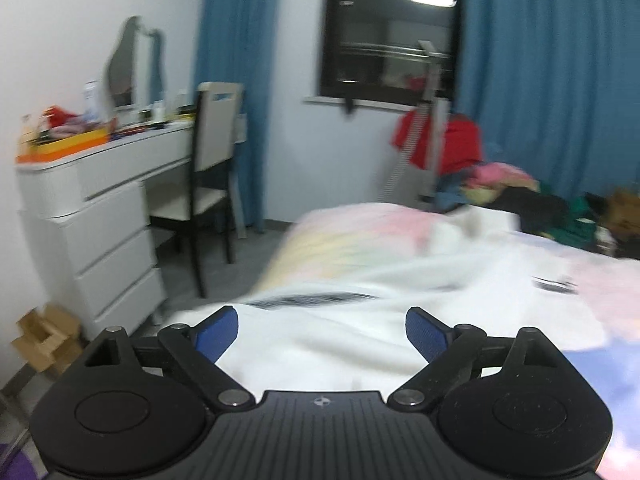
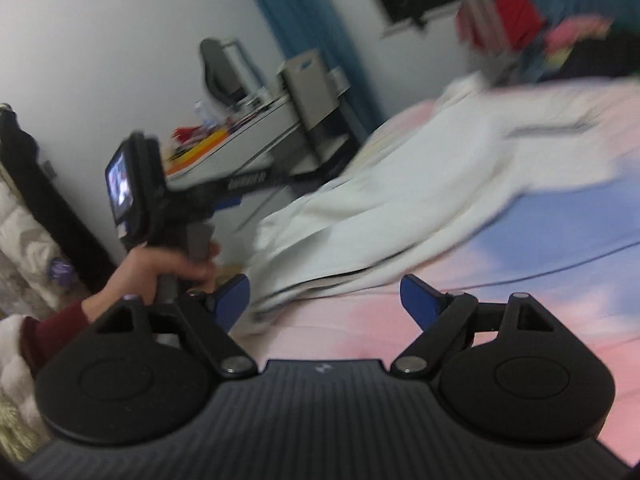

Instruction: Fold clothes

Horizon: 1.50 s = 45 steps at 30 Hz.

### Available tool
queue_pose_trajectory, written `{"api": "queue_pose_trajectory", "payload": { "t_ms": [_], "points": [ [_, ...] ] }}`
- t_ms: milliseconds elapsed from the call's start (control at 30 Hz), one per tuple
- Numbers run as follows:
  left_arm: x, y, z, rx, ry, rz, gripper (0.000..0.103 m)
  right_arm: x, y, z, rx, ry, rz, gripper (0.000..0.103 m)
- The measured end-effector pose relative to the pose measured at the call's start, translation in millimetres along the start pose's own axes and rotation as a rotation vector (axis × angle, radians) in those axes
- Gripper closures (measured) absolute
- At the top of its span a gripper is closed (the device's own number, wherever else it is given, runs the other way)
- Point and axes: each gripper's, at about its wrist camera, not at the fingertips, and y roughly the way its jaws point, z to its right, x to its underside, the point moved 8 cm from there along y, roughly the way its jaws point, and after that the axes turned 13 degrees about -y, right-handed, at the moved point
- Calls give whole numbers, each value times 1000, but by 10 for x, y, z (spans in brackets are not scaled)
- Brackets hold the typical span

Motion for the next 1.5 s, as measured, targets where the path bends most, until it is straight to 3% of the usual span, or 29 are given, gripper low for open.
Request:
{"api": "queue_pose_trajectory", "payload": {
  "t_ms": [133,233,500,600,733,833,967,1033,1167,1333,1500],
  "points": [
    [375,-5,813,67,111,-6,11,98,-754,623,193,4,47,18],
    [607,155,1377,92,167,-15,12,210,-1011,1085,296,66,91,18],
    [894,1199,2531,71,315,-18,16,445,-596,1727,397,126,68,19],
    [925,1719,2724,22,372,-17,22,582,-526,2007,404,180,52,19],
    [953,2188,2882,-60,505,52,23,731,-345,2353,406,243,23,19],
    [1019,2342,2890,-133,610,66,40,776,-239,2562,390,281,6,20],
    [1101,2541,2907,-233,750,85,71,790,-262,2735,455,304,16,18],
    [1068,2471,2878,-223,766,96,79,786,-274,2704,451,304,25,19],
    [879,2026,2883,-133,696,131,91,778,-298,2642,442,303,43,19],
    [594,1080,2829,14,543,176,92,737,-389,2540,434,305,87,19],
    [594,73,2482,125,418,204,93,658,-492,2430,386,310,141,19]
  ]
}}
